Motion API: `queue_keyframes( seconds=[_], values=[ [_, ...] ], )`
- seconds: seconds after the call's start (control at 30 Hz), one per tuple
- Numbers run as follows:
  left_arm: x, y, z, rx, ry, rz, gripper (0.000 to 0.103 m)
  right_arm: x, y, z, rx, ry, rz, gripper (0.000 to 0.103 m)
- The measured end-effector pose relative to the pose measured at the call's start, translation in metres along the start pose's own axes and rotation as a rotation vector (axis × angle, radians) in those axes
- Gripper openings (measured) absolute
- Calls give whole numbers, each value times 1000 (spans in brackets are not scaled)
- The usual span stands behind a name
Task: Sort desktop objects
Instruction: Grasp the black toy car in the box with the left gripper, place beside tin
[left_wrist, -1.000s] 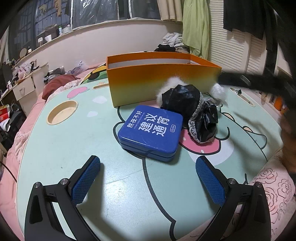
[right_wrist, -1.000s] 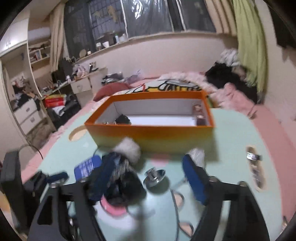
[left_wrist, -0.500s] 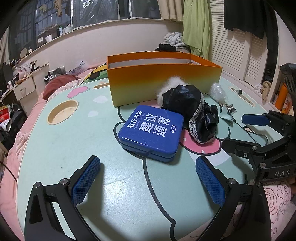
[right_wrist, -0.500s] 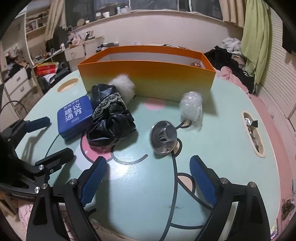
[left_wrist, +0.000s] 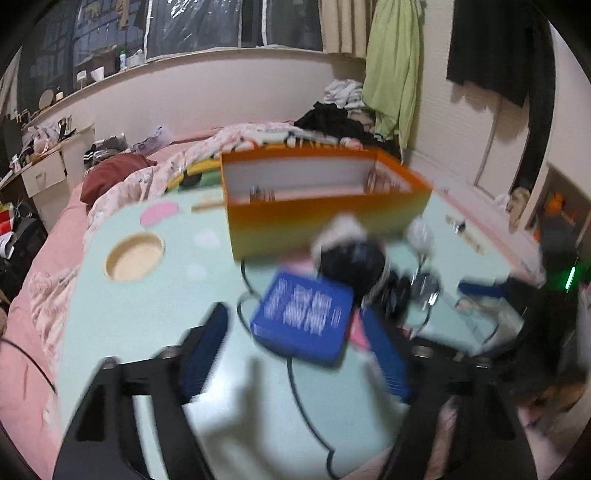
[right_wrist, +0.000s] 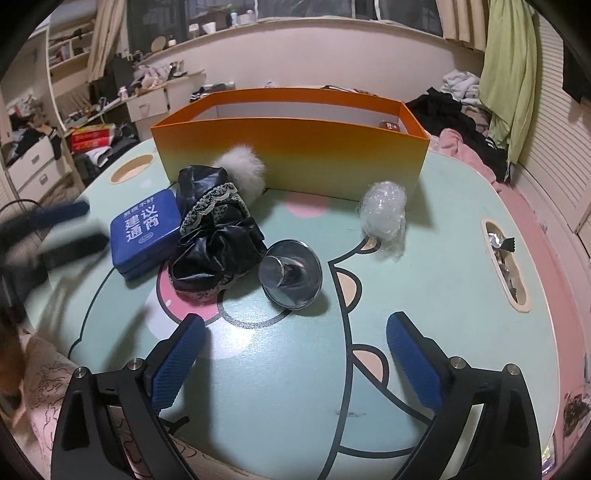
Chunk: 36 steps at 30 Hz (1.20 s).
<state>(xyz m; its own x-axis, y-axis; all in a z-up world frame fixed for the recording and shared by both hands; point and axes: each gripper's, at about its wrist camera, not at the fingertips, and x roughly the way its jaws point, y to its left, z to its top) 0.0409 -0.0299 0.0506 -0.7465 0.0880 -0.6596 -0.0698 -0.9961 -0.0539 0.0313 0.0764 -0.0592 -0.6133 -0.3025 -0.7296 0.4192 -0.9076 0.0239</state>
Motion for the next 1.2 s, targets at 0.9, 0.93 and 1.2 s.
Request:
queue_keyframes(
  seconds=[0.9, 0.93, 1.2],
  values=[
    [197, 4, 141, -19, 566, 293, 32, -4, -2, 0, 10, -7, 10, 99],
    [199, -2, 138, 27, 558, 286, 31, -5, -2, 0, 11, -8, 12, 99],
    [141, -1, 146, 17, 303, 121, 31, -6, 0, -2, 20, -13, 22, 100]
  ],
)
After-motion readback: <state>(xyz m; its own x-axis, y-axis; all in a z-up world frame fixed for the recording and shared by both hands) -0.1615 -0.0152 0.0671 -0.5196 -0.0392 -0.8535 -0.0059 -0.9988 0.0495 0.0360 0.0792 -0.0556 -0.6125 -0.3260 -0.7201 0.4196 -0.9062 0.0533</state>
